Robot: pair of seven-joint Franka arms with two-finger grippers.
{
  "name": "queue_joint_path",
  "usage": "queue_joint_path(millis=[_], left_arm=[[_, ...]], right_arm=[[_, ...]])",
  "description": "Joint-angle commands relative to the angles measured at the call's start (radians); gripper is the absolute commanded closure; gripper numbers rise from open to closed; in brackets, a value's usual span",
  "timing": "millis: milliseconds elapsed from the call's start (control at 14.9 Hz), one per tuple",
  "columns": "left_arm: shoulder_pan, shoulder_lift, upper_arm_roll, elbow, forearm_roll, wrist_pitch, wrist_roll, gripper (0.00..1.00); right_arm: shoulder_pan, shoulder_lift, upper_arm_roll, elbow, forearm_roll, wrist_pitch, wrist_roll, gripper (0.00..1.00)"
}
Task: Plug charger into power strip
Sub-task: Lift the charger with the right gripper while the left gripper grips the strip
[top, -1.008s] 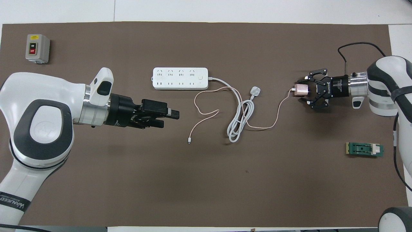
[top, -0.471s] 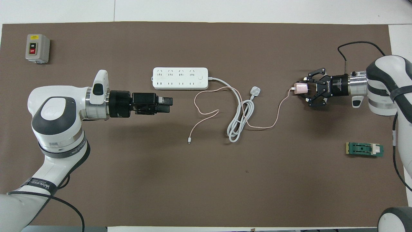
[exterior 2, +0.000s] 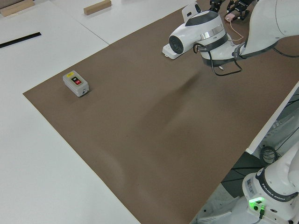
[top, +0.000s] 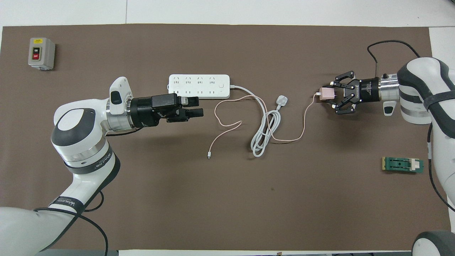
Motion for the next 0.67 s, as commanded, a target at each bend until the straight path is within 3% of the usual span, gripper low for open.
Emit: queue_joint_path(millis=[0,605], left_arm=[[-0.025,0.034,0.013,0.03,-0.031,-0.007,0.049,0.0],[-0.048,0.038,0.013,0.041,-0.028,0.048,0.049,0.0]], right_arm=[[0.043,-0.067,0.001,-0.005,0.002,-0.016,0.108,1.0],[0.247,-0.213,0.002,0.003,0.062,-0.008,0.383,1.0]])
